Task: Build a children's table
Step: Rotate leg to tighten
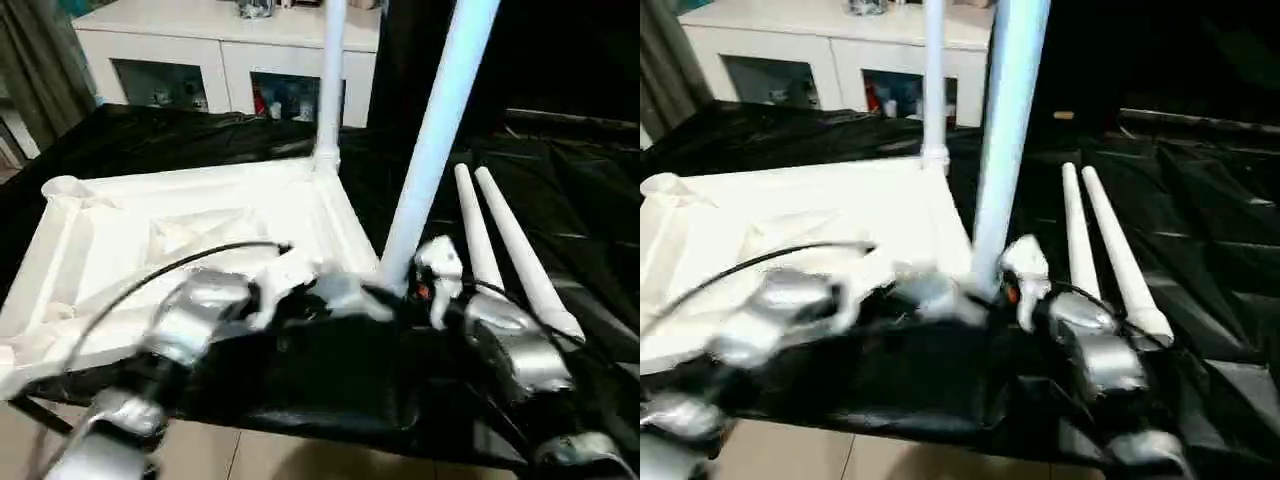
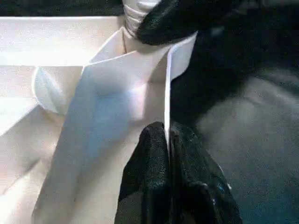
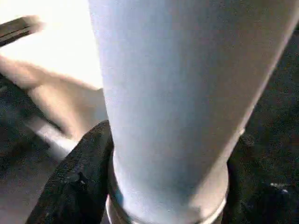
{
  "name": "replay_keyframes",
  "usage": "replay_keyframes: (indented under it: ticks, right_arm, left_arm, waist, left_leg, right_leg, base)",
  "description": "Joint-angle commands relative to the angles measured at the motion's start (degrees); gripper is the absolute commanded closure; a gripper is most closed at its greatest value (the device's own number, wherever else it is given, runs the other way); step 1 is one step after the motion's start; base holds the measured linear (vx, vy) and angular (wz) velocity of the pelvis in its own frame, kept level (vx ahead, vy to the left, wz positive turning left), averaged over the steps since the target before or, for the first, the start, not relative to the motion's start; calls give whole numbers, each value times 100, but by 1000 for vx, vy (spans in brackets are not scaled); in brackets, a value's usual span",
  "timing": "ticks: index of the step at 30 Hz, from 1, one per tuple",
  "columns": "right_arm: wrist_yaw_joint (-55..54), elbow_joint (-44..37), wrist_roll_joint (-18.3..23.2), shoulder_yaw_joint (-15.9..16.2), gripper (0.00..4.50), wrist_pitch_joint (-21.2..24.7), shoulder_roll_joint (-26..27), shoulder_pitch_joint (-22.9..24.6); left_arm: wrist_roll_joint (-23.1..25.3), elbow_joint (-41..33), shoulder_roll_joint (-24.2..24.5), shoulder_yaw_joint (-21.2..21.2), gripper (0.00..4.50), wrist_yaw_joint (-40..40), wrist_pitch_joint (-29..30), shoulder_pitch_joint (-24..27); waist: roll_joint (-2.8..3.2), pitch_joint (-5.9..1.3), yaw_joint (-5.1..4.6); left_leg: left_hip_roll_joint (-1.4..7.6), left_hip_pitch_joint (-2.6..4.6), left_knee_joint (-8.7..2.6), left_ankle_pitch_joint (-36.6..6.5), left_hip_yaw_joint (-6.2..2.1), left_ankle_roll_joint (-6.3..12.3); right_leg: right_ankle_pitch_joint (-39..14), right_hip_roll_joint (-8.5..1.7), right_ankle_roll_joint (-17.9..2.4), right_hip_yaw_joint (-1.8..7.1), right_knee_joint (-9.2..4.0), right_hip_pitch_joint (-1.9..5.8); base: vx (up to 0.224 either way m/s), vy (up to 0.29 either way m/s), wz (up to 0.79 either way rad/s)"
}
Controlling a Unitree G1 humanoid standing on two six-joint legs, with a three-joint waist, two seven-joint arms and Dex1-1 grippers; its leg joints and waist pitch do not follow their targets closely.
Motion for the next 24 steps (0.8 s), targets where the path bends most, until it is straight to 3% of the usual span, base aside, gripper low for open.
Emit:
replay_keyframes:
  ticks: [1,4,8,11,12,15,17,19,22,23,24]
  right_arm:
    - [-1181,524,-94,-269,174,198,301,-95]
    - [-2062,871,-108,-475,175,356,637,-218]
    - [-2633,1259,-474,-212,175,59,1051,-396]
    - [-2429,1271,-450,-164,175,-169,1158,-463]
    - [-2373,1257,-396,-204,140,-188,1176,-473]
    - [-2248,1236,-260,-325,102,-247,1189,-528]
    - [-2245,1187,-278,-321,71,-388,1121,-545]
    - [-2224,1116,-281,-343,62,-500,1057,-547]
    - [-1907,619,-150,-422,62,-625,815,-407]
    - [-1734,333,-39,-475,62,-612,716,-292]
    - [-1681,247,-3,-492,62,-603,689,-256]
  left_arm:
    - [102,393,-290,190,450,916,98,-220]
    - [189,751,-590,268,450,1590,263,-462]
    - [259,1347,-1077,348,450,2315,208,-881]
    - [285,1498,-1159,291,450,2232,18,-973]
    - [285,1510,-1161,282,450,2195,-13,-976]
    - [313,1548,-1125,209,450,2040,-189,-959]
    - [301,1570,-1083,192,450,1960,-322,-945]
    - [323,1613,-1051,160,450,1885,-549,-954]
    - [289,1593,-1029,151,450,1639,-975,-932]
    - [291,1556,-1031,145,450,1617,-1132,-907]
    - [294,1544,-1032,144,450,1618,-1174,-899]
  waist:
    - [-25,-332,-8]
    - [-33,-339,-8]
    - [-39,-336,21]
    - [-38,-328,27]
    - [-39,-331,29]
    - [-41,-327,29]
    - [-39,-330,-18]
    - [-52,-330,-42]
    - [-54,-337,-31]
    - [-100,-341,-19]
    - [-89,-342,7]
  left_leg:
    - [92,-6,-413,-879,6,148]
    - [79,-8,-414,-855,1,89]
    - [62,3,-402,-969,22,180]
    - [65,-10,-412,-1055,14,253]
    - [74,-16,-420,-1055,6,271]
    - [77,-24,-426,-1108,-1,314]
    - [69,-79,-443,-1139,-32,300]
    - [79,-50,-435,-1148,-24,303]
    - [83,-51,-418,-1020,-9,394]
    - [86,-64,-409,-896,-2,458]
    - [85,-64,-406,-839,-1,503]
  right_leg:
    - [-1700,-291,-1018,279,-445,322]
    - [-1736,-293,-954,280,-452,322]
    - [-1835,-299,-882,276,-506,300]
    - [-1918,-303,-853,268,-523,311]
    - [-1897,-300,-844,265,-513,318]
    - [-1984,-308,-819,259,-523,322]
    - [-2086,-311,-740,240,-520,360]
    - [-2050,-308,-773,246,-531,327]
    - [-1804,-307,-869,259,-510,339]
    - [-1594,-301,-910,266,-484,351]
    - [-1521,-307,-911,268,-474,359]
  base:
    - [0,0,0]
    - [0,0,0]
    - [0,0,0]
    - [0,0,0]
    - [0,0,0]
    - [0,0,0]
    - [0,0,0]
    - [0,0,0]
    - [0,0,0]
    - [0,0,0]
    - [0,0,0]
